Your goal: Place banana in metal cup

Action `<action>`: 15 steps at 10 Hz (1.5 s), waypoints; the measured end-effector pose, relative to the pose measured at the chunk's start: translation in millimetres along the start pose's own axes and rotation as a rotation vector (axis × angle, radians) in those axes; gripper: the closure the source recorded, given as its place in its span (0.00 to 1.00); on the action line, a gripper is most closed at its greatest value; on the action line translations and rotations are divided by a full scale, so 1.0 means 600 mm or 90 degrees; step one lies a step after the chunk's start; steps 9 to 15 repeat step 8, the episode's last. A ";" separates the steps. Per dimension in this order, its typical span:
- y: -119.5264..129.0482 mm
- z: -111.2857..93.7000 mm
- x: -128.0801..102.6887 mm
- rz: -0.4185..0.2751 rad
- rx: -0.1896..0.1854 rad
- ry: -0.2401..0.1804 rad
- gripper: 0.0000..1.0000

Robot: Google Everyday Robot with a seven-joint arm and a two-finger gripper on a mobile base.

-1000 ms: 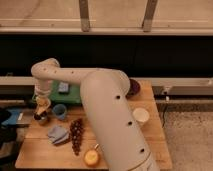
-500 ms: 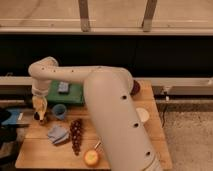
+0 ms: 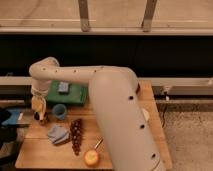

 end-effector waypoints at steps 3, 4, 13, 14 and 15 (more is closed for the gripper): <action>0.002 0.001 -0.002 -0.001 -0.001 -0.001 0.36; 0.001 0.000 -0.001 -0.001 0.000 -0.001 0.36; 0.001 0.000 -0.002 -0.001 0.000 -0.001 0.36; 0.001 0.000 -0.002 -0.001 0.000 -0.001 0.36; 0.001 0.000 -0.002 -0.001 0.000 -0.001 0.36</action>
